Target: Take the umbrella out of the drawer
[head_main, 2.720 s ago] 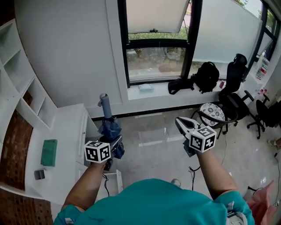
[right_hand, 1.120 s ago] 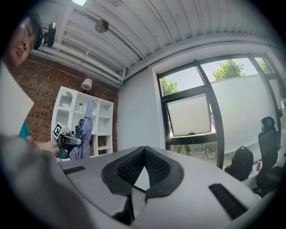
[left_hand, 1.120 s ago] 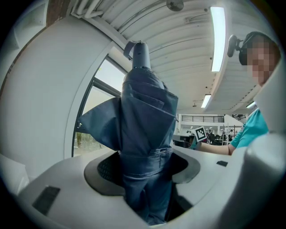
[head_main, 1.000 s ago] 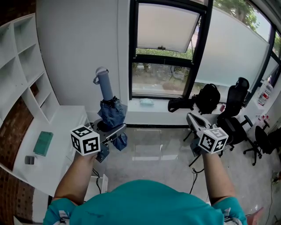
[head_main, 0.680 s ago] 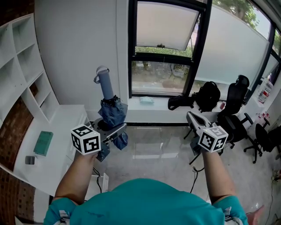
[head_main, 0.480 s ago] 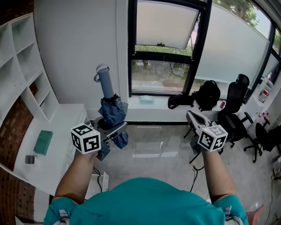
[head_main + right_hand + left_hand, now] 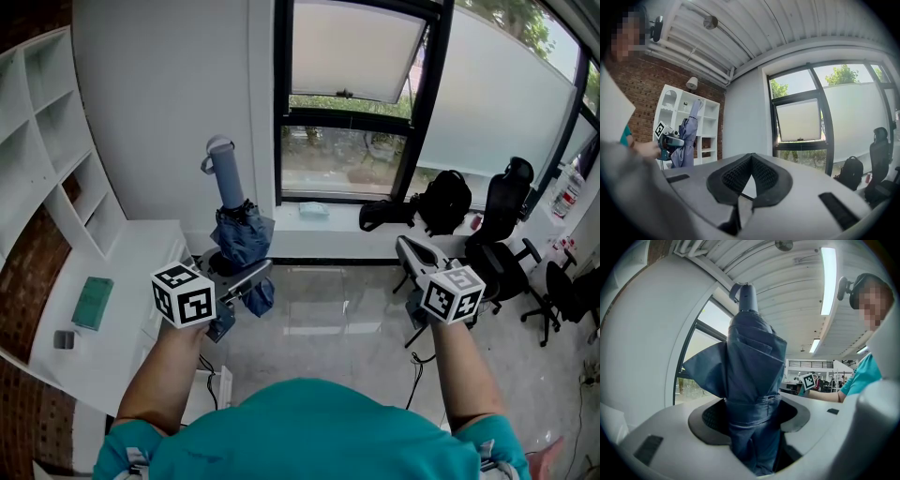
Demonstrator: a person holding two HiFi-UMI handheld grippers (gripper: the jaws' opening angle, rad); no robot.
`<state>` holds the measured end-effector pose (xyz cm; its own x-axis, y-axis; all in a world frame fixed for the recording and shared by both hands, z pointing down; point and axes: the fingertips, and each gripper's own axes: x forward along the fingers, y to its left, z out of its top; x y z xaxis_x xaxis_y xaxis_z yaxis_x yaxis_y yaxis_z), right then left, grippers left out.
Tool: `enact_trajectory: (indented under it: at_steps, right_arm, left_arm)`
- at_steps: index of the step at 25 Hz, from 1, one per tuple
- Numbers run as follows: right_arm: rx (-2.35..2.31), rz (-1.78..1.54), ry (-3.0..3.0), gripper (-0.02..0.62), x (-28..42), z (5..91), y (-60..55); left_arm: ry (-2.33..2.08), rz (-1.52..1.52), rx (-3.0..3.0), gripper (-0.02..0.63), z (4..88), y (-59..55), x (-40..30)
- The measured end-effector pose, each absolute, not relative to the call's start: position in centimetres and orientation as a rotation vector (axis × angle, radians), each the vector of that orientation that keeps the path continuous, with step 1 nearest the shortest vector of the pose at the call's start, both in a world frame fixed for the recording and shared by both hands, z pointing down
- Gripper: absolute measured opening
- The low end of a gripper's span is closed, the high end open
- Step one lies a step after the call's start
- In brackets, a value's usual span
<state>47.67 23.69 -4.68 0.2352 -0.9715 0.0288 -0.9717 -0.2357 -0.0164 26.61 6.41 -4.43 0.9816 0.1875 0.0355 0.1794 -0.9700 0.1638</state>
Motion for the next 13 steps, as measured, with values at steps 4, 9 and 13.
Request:
enact_trajectory:
  at_steps: [4,9,13]
  right_arm:
    - [2.462,0.052,-1.936,0.02,47.53,-4.49,23.54]
    - [2.46,0.053,-1.934,0.02,47.45,-4.48,23.34]
    - [2.459,0.048,-1.934,0.02,47.45,-4.53,23.29]
  left_arm:
    - [0.287,0.074,2.968,0.272,-4.37,6.38,26.65]
    - [0.295,0.073,2.971,0.272,-4.39,6.34,26.69]
    - [0.297,0.065,2.972,0.272,-4.47,6.38,26.72]
